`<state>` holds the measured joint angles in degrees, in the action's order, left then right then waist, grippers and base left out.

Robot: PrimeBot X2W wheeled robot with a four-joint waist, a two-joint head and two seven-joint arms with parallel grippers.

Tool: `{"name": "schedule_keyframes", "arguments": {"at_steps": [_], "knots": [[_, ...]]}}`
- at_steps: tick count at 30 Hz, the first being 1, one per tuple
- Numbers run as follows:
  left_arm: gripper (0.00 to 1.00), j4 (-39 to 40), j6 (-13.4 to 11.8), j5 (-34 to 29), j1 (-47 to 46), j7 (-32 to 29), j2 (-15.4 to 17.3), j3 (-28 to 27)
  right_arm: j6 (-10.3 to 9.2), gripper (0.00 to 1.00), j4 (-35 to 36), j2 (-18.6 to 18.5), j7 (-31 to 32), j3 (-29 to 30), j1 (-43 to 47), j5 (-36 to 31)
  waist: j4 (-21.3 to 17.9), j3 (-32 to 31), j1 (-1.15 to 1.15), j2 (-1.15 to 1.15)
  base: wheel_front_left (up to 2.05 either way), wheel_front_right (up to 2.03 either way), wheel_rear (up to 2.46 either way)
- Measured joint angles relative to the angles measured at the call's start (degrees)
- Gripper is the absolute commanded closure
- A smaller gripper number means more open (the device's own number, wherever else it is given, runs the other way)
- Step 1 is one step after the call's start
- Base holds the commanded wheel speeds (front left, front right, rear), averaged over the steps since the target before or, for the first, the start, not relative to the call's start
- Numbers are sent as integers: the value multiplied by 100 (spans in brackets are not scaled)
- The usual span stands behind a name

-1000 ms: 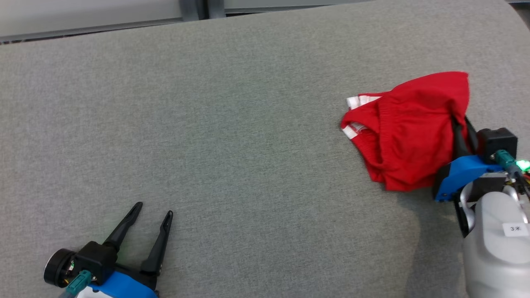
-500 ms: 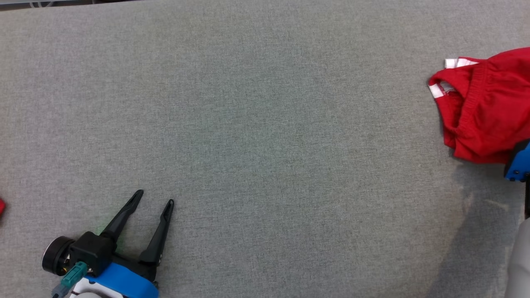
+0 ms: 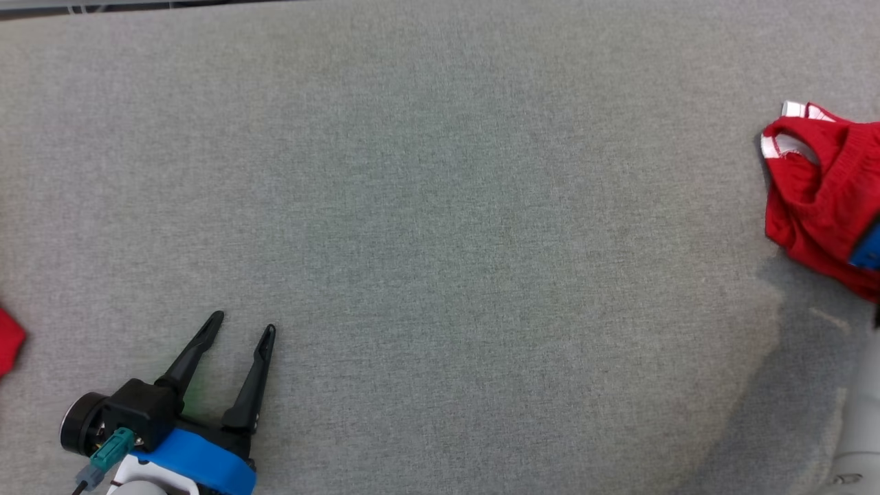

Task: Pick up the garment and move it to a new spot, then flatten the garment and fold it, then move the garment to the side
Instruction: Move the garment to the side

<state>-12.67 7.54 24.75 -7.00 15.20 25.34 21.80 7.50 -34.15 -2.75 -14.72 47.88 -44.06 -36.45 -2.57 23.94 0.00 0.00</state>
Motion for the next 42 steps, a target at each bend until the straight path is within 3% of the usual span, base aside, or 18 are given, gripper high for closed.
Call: {"name": "schedule_keyframes", "arguments": {"at_steps": [2,6,10,14,19,27,42], "knots": [[0,-47,0,-1,7,-5,-57,-69,0,0,-208,-14,-15,-400,-135,198,9,-79,0,0,0,0,0],[0,-196,0,-47,-5,-5,-235,-274,-1,0,-16,4,-27,-1798,-60,1362,54,-295,0,0,0,0,0],[0,-391,0,-145,-12,-5,-478,-542,-1,0,321,0,-29,-2861,635,2530,131,-575,0,0,0,0,0],[0,-611,0,-282,-6,-5,-720,-850,-1,0,559,-5,-32,-3544,1350,3245,224,-868,-1,-1,0,0,0],[0,-860,0,-527,4,-5,-976,-1205,-1,0,599,1,-32,-3966,2136,3954,364,-1217,-2,-1,0,0,0],[0,-1147,0,-915,140,-5,-1312,-1495,-1,0,556,5,-32,-4306,2800,4517,528,-1681,-1,-1,0,0,0],[0,-1417,-19,-1578,487,-5,-1879,-2270,-1,0,587,-3,-32,-4708,3294,4663,283,-2482,-1,-1,0,0,0]]}}
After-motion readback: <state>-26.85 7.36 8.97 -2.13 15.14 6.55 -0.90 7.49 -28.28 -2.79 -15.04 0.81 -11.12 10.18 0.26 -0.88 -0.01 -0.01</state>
